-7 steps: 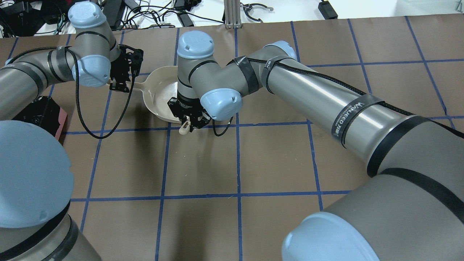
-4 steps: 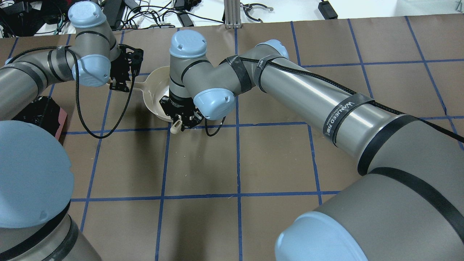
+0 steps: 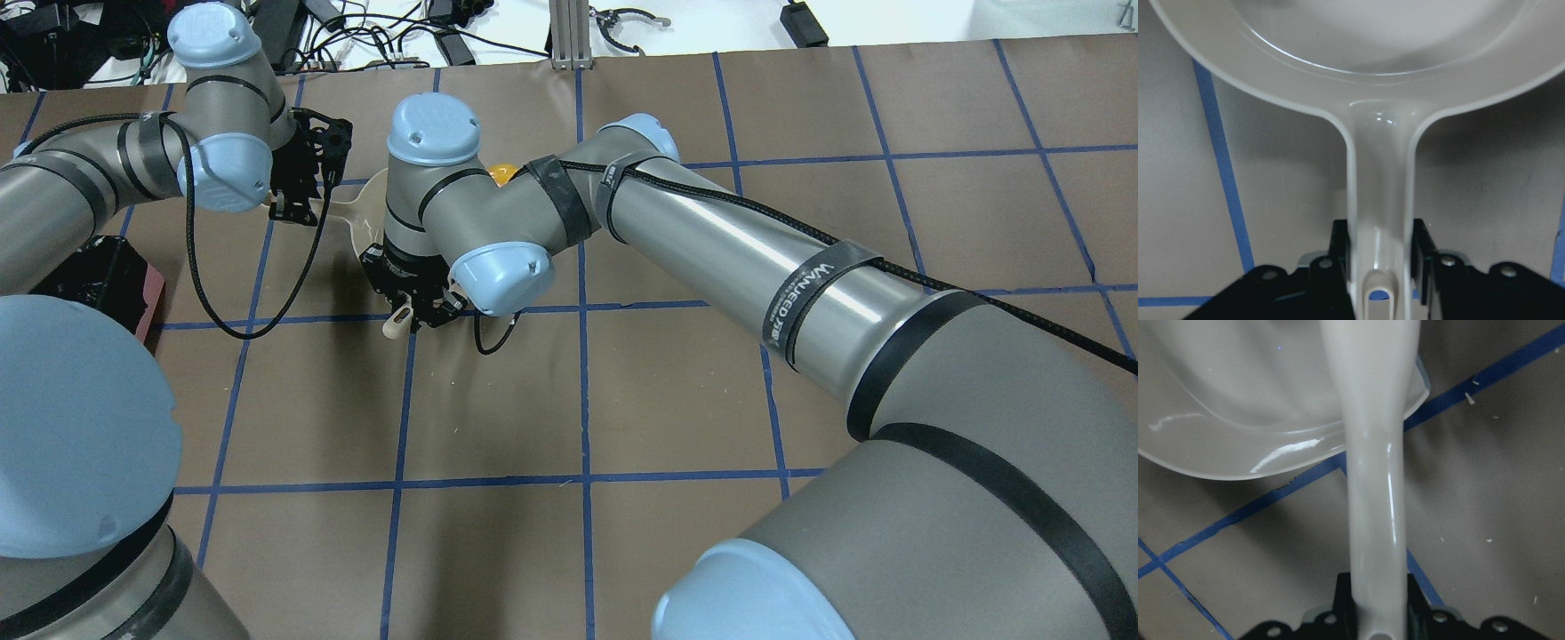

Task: Sweep and dump trash into bin
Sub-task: 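Pull the brush back out of the dustpan with the right gripper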

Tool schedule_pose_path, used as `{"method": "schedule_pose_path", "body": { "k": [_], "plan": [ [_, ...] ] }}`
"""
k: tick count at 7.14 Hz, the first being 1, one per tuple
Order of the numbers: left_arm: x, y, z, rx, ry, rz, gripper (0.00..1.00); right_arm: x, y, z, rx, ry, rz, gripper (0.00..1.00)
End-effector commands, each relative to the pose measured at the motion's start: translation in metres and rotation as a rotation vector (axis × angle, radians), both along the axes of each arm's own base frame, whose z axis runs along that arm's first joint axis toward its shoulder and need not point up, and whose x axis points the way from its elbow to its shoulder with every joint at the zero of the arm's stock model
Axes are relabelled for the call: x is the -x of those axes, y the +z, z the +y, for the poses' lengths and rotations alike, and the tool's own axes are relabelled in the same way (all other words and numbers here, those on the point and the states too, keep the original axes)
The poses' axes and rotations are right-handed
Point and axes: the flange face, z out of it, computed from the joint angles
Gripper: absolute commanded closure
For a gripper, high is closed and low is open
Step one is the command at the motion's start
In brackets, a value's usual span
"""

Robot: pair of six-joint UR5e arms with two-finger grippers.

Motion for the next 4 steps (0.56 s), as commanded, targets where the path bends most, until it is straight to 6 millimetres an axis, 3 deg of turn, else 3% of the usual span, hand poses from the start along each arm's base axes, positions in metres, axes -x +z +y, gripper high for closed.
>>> {"method": "schedule_pose_path", "body": {
  "k": [1, 4],
  "plan": [
    [0.008, 0.002, 0.000, 0.002, -0.012, -0.002, 0.89, -0.012, 0.008, 0.003, -0.011, -0.031, -0.038, 1.00],
    [0.009, 0.003, -0.001, 0.002, -0.013, -0.002, 0.89, -0.021, 0.026, 0.004, -0.083, -0.106, -0.115, 1.00]
  ]
}}
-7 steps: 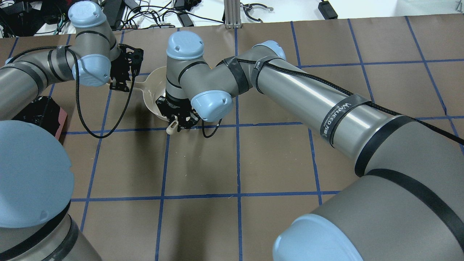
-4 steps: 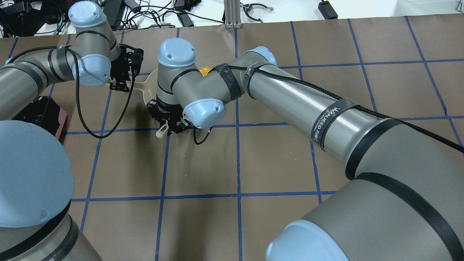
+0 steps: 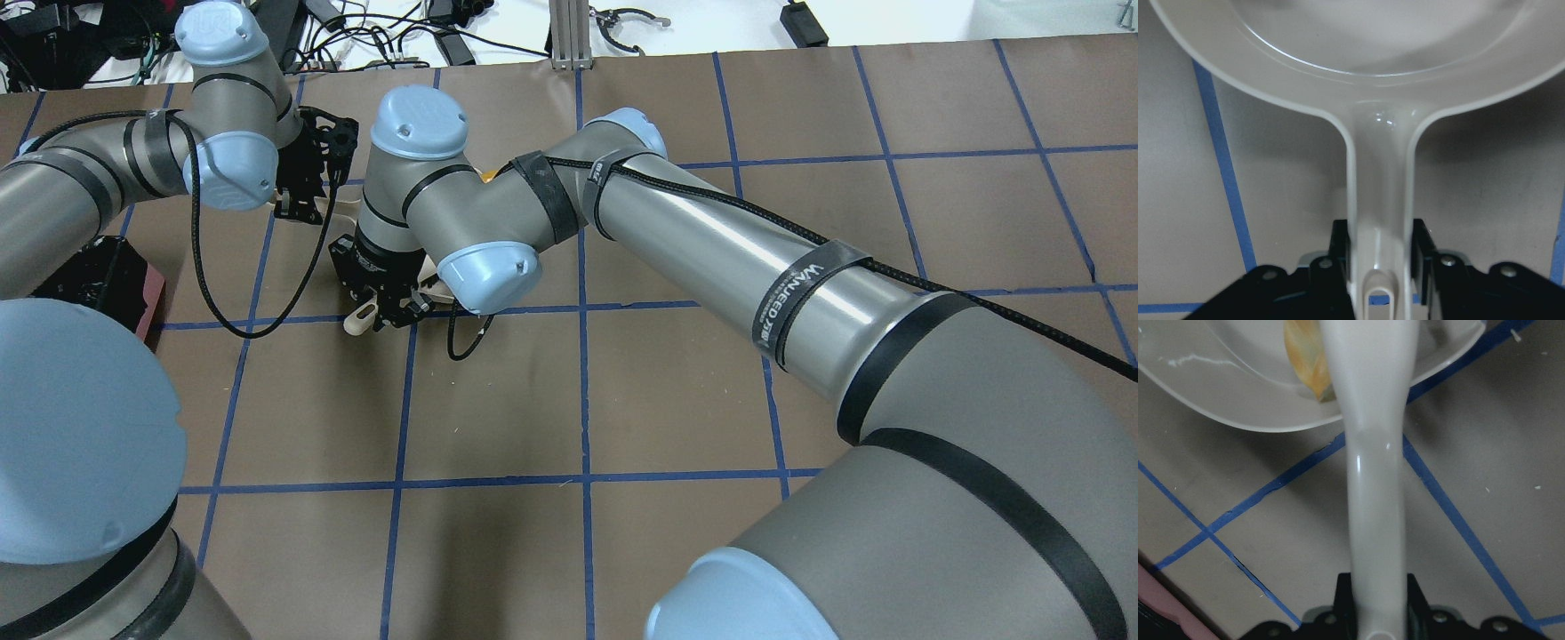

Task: Sweep and dump trash into bin
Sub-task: 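Pull the brush back out of the dustpan with the right gripper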

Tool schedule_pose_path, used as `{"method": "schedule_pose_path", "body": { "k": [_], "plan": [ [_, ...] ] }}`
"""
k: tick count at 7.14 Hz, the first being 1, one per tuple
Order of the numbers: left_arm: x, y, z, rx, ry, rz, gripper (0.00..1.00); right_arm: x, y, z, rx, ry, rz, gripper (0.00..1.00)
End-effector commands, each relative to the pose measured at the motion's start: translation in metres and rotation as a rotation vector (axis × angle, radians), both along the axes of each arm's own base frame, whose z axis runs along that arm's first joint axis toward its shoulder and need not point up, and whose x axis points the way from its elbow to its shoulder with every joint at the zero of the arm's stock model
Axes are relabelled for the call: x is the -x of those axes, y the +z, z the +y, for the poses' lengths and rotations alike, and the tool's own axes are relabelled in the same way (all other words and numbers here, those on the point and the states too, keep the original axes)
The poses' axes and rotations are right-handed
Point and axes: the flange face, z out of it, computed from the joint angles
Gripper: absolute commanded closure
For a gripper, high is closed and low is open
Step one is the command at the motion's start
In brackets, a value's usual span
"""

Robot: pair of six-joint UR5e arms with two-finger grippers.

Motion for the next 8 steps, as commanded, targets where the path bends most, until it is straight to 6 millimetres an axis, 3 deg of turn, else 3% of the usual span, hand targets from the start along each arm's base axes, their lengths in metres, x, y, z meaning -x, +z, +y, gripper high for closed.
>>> {"method": "schedule_pose_path", "body": {
  "k": [1, 4, 5, 7, 8],
  "plan": [
    [0.000, 0.001, -0.001, 0.002, -0.001, 0.000, 0.89, -0.003, 0.011, 0.001, -0.026, -0.027, -0.033, 1.00],
    [0.000, 0.000, -0.001, 0.001, -0.001, 0.000, 0.89, 0.022, 0.033, -0.004, 0.014, 0.008, 0.051, 1.00],
    [0.000, 0.000, -0.001, 0.001, -0.001, 0.000, 0.89, 0.038, 0.031, -0.008, 0.055, 0.121, 0.121, 1.00],
    [0.000, 0.000, -0.001, 0.001, -0.001, 0.000, 0.89, 0.085, 0.046, -0.023, 0.081, 0.259, 0.178, 1.00],
    [0.000, 0.000, -0.001, 0.001, -0.001, 0.000, 0.89, 0.096, 0.042, -0.024, 0.102, 0.336, 0.230, 1.00]
  ]
}}
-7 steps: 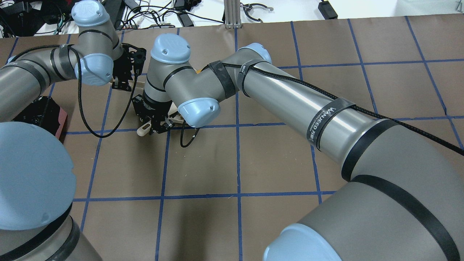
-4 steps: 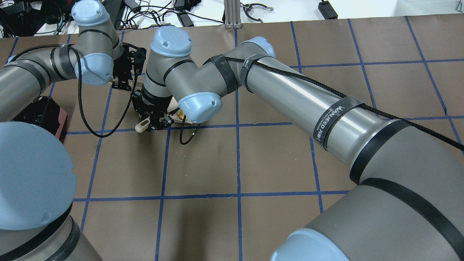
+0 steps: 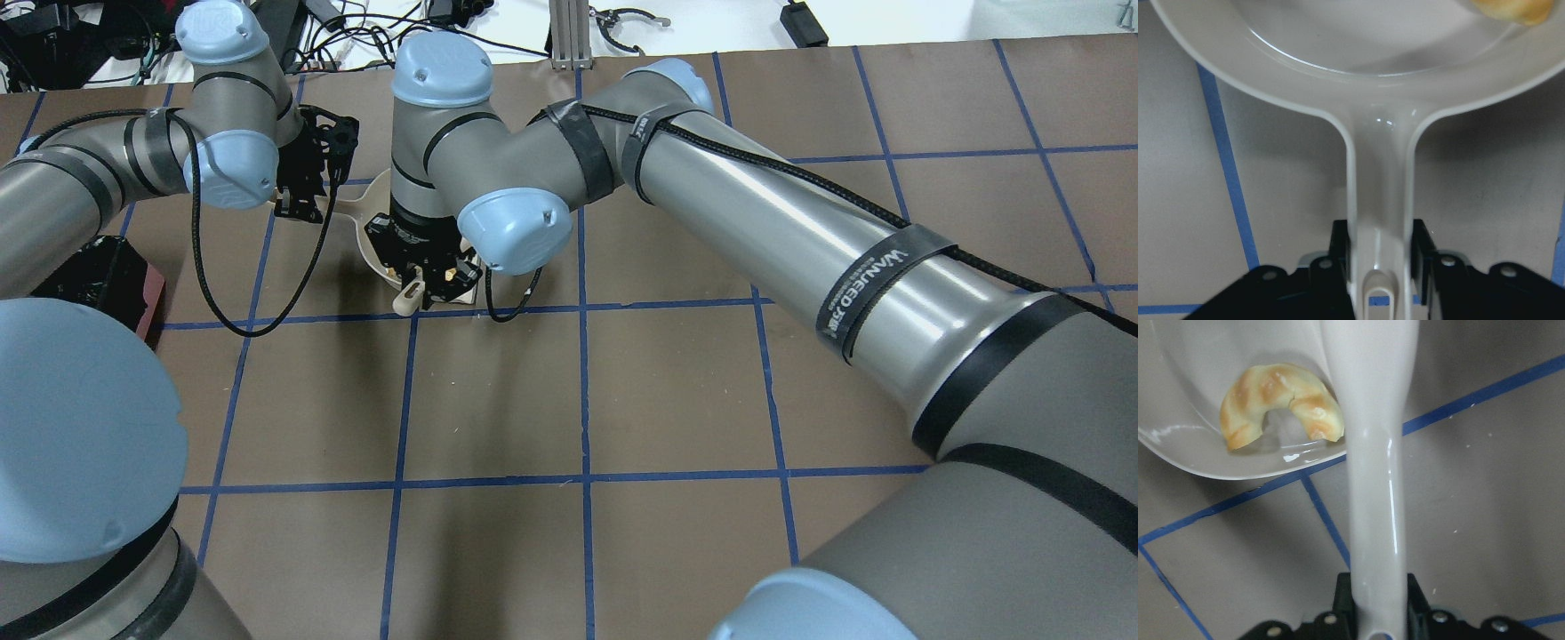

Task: Sweep and dump trash into bin
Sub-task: 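Pull the brush back out of the dustpan with the right gripper, then move the brush behind the yellow potato with the right gripper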

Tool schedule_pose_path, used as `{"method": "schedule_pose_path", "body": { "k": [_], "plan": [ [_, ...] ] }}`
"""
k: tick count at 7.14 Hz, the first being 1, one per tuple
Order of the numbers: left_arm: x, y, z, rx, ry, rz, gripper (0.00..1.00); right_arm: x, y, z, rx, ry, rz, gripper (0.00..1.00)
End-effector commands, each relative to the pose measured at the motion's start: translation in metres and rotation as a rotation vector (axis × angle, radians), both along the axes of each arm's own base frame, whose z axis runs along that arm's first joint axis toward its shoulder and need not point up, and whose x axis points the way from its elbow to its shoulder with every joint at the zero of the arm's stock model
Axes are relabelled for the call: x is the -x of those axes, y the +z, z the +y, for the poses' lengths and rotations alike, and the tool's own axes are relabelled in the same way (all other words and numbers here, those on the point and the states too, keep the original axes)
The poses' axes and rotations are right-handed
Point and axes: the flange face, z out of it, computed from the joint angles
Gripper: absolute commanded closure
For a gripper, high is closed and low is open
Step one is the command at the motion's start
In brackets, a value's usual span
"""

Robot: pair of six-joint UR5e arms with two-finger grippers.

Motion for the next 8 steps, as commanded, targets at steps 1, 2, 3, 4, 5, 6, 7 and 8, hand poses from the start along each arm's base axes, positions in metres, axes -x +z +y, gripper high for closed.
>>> {"method": "schedule_pose_path", "body": {
  "k": [1, 2, 3, 4, 5, 6, 7, 8],
  "plan": [
    [0.000, 0.000, 0.000, 0.000, 0.000, 0.000, 0.89, 0.027, -0.010, -0.004, 0.051, 0.182, 0.113, 1.00],
    [0.000, 0.000, 0.000, 0.000, 0.000, 0.000, 0.89, 0.036, -0.023, -0.004, 0.077, 0.295, 0.159, 1.00],
    [0.000, 0.000, 0.000, 0.000, 0.000, 0.000, 0.89, 0.042, -0.028, -0.008, 0.089, 0.339, 0.158, 1.00],
    [0.000, 0.000, 0.000, 0.000, 0.000, 0.000, 0.89, 0.046, -0.032, -0.012, 0.093, 0.345, 0.155, 1.00],
    [0.000, 0.000, 0.000, 0.000, 0.000, 0.000, 0.89, 0.059, -0.037, -0.022, 0.091, 0.379, 0.152, 1.00],
    [0.000, 0.000, 0.000, 0.000, 0.000, 0.000, 0.89, 0.076, -0.047, -0.037, 0.077, 0.363, 0.150, 1.00],
    [0.000, 0.000, 0.000, 0.000, 0.000, 0.000, 0.89, 0.080, -0.048, -0.042, 0.082, 0.361, 0.150, 1.00],
    [0.000, 0.000, 0.000, 0.000, -0.001, 0.000, 0.89, 0.079, -0.050, -0.044, 0.096, 0.384, 0.147, 1.00]
  ]
}}
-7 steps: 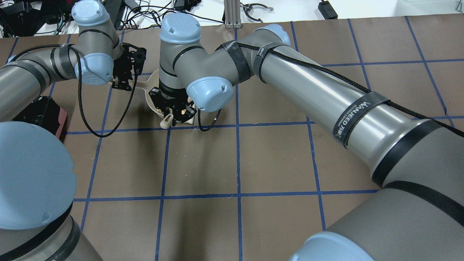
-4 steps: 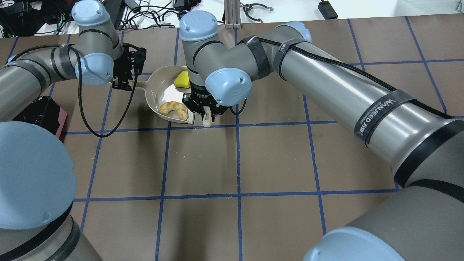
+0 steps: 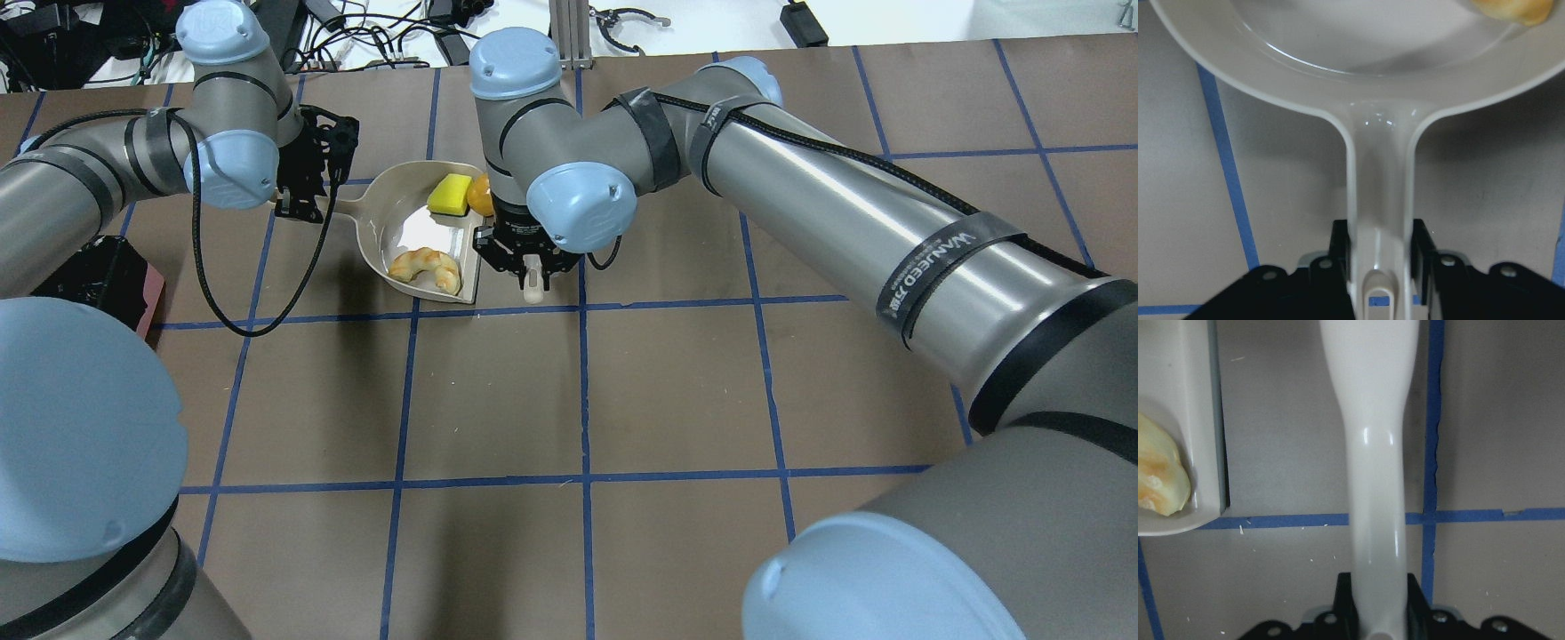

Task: Sweep and dump trash into bin
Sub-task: 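Move the brush behind the yellow potato with the right gripper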

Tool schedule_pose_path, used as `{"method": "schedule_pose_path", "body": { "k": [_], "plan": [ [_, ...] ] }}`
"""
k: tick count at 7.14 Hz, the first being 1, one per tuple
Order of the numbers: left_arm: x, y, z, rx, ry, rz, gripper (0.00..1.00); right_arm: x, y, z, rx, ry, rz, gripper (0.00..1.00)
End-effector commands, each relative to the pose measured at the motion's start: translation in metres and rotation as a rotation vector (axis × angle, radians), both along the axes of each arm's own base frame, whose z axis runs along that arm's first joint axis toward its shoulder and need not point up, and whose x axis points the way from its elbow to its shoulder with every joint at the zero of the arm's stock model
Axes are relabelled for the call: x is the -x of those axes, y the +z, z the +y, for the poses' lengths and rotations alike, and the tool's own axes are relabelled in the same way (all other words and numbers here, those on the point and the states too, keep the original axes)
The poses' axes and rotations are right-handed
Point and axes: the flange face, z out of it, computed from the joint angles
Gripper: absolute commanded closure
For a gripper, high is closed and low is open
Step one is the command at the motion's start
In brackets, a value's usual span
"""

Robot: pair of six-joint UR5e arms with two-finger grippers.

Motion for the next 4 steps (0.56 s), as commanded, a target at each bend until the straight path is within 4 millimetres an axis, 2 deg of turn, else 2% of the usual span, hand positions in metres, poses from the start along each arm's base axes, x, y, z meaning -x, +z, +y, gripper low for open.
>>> {"method": "schedule_pose_path", "body": {
  "k": [1, 3, 4],
  "plan": [
    [0.000, 0.000, 0.000, 0.000, -0.001, 0.000, 0.89, 0.003, -0.010, -0.009, 0.016, 0.029, -0.007, 1.00],
    [0.000, 0.000, 0.000, 0.000, -0.001, 0.000, 0.89, 0.003, -0.031, -0.014, 0.006, 0.035, 0.016, 1.00],
    [0.000, 0.000, 0.000, 0.000, -0.001, 0.000, 0.89, 0.003, -0.036, -0.018, 0.017, 0.039, 0.024, 1.00]
  ]
}}
